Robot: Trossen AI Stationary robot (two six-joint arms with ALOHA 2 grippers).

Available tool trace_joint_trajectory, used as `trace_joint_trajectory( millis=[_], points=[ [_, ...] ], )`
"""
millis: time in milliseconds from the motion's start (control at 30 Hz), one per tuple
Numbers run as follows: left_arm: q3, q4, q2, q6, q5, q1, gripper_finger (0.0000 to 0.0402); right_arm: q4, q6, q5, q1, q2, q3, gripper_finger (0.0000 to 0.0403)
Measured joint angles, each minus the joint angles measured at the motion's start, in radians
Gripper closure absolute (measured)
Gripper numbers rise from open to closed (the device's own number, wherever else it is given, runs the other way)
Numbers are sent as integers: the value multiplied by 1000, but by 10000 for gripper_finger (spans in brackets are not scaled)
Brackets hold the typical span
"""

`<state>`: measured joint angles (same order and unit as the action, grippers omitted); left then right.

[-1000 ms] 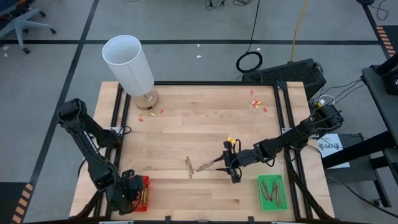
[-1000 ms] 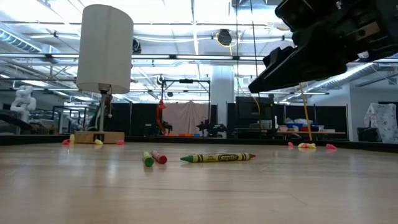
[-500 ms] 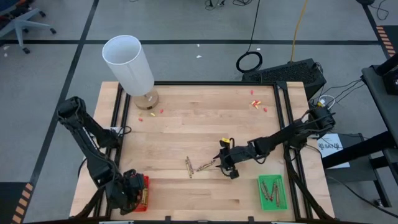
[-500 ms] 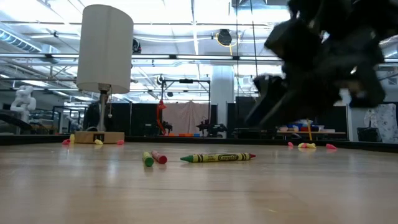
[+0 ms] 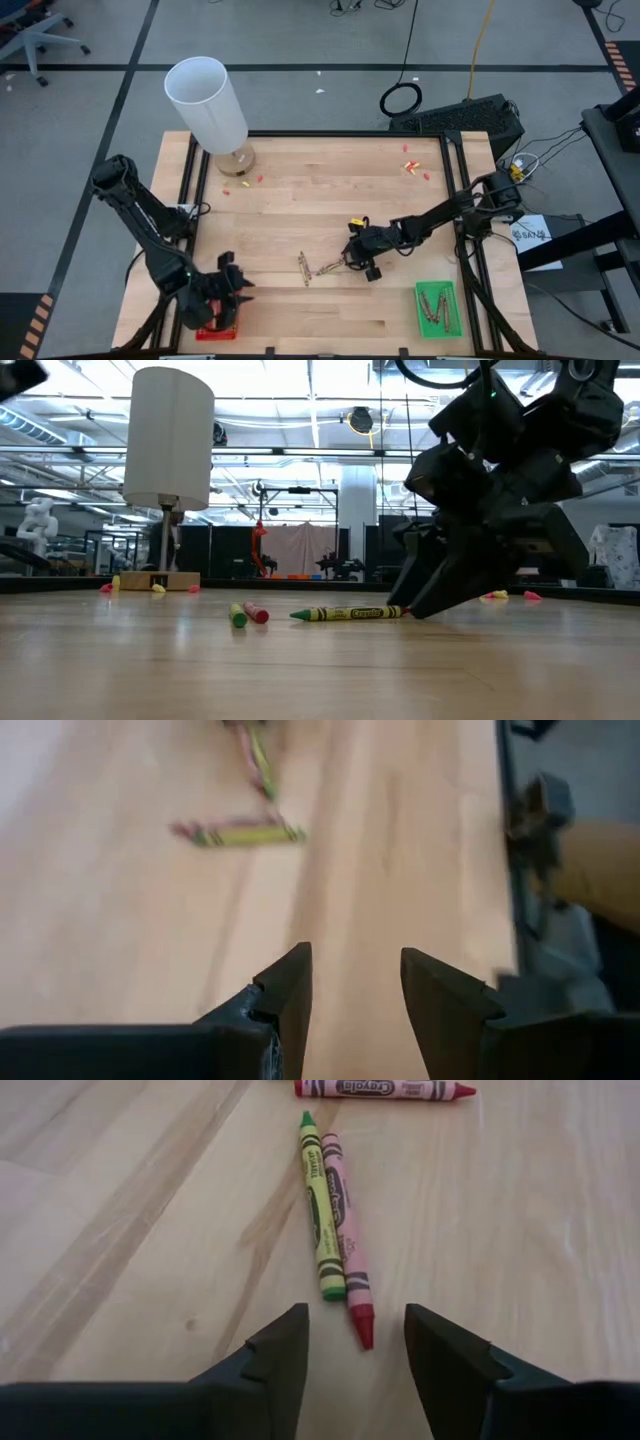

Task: Sort crayons
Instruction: Put the red crayon into the green bin

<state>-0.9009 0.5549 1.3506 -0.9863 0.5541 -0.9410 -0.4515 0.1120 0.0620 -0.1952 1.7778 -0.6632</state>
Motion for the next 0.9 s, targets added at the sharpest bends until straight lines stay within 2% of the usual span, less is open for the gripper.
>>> trace_joint_trajectory(
  millis=[267,500,700,900],
  points=[
    [0,-1,0,116,200,46,249,-12,33,25,10,8,0,325],
    [6,0,0,138,239,88,249,-11,24,20,11,8,-1,384],
    [27,0,1,131,239,98,249,-12,45,18,22,8,-1,394],
    [28,-3,1,130,239,98,249,-21,55,63,40,9,0,371]
  ],
)
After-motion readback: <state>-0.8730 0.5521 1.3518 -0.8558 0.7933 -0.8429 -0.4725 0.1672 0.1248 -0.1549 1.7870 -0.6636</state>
